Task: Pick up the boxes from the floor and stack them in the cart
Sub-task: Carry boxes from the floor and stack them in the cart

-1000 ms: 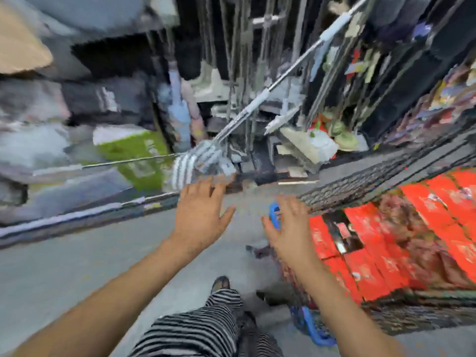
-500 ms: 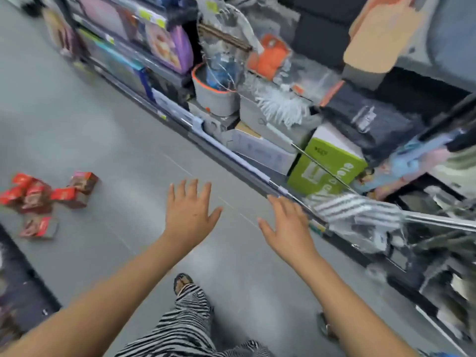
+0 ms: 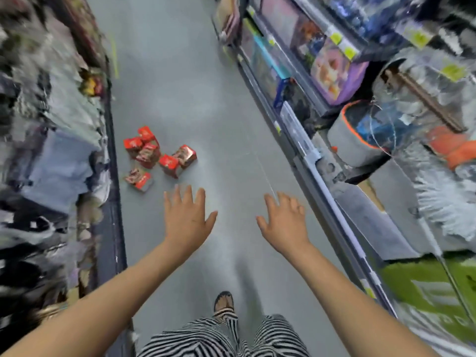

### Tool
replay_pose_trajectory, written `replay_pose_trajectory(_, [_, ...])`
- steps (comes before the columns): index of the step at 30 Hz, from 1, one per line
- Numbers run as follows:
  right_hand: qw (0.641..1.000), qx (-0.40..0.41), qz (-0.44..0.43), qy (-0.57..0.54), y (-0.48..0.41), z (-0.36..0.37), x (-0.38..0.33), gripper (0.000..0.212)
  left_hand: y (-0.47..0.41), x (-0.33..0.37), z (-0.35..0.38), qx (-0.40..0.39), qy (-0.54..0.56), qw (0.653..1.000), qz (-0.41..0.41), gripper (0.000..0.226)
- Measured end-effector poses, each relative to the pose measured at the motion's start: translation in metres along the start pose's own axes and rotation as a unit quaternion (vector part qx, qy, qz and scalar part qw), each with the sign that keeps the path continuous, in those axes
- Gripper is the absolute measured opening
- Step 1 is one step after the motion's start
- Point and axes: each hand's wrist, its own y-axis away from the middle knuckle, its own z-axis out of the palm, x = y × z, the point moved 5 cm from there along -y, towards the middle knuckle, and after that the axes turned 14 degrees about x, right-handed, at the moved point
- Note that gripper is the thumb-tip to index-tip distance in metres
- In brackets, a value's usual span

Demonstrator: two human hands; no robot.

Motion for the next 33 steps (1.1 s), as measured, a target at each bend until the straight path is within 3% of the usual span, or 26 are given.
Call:
replay_pose_trajectory(9, [0.993, -0.054, -0.109, 0.004, -0.140, 0.060, -0.064, 0.054, -0.078, -0.084, 0.054, -0.018, 0.002, 0.992, -0.127, 0.060])
replay_pose_trajectory(22, [0.965, -0.134, -0.224, 0.010, -0.424, 0.199, -0.122, 0.059, -0.291, -0.173, 0.172, -0.058, -0.034, 0.970, -0.233, 0.068])
replay_pose_trajectory(27, [0.958, -0.136, -0.251, -0.011, -0.497, 0.292, -0.145, 0.061, -0.325, -0.213, 0.271, -0.075, -0.037, 0.965, -0.249, 0.070])
replay_pose_trajectory(33, [0.950, -0.152, -0.274, -0.014, -0.537, 0.466, -0.161, 0.076, -0.327, -0.258, 0.455, -0.105, -0.036, 0.962, -0.250, 0.086])
